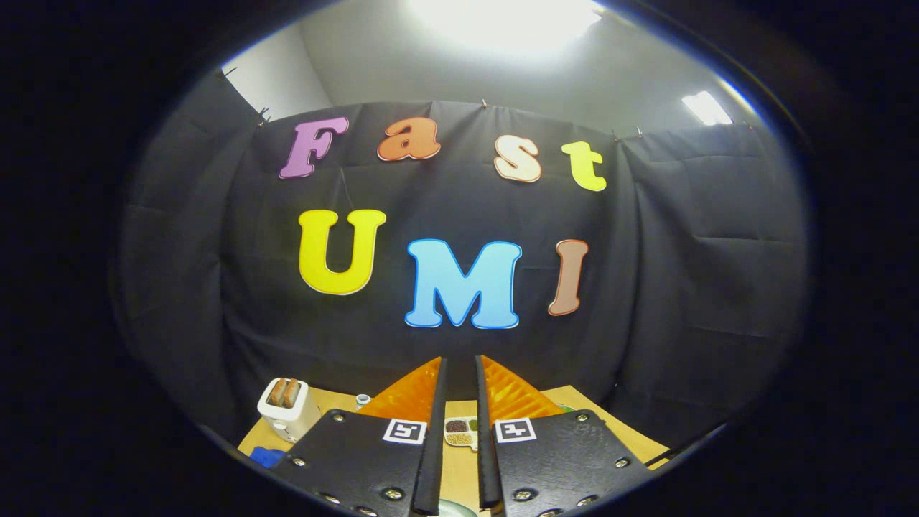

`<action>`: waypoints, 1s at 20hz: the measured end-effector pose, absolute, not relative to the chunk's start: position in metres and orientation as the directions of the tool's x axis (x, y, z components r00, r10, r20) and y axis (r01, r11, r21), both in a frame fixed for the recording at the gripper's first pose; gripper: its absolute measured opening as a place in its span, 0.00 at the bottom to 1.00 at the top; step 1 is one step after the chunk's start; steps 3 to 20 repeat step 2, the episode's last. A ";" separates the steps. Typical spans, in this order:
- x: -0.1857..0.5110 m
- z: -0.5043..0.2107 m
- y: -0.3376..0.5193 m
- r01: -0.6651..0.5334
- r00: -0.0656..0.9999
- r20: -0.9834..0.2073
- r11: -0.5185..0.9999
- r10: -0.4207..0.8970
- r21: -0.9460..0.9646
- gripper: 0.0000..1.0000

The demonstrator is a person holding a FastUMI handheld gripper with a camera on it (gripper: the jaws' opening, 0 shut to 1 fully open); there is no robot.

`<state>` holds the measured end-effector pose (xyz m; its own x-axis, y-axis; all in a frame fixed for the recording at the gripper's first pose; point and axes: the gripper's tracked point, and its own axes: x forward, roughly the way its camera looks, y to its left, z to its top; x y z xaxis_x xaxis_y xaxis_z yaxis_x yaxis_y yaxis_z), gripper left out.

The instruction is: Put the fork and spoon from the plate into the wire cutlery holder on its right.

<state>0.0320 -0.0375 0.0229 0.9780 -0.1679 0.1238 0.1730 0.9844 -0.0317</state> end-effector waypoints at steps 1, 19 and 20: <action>0.030 0.025 -0.032 0.155 0.980 0.133 0.987 -0.150 -0.033 0.21; 0.029 0.024 -0.023 0.136 0.982 0.139 0.990 -0.130 -0.037 0.21; 0.029 0.024 -0.023 0.136 0.982 0.139 0.990 -0.130 -0.037 0.21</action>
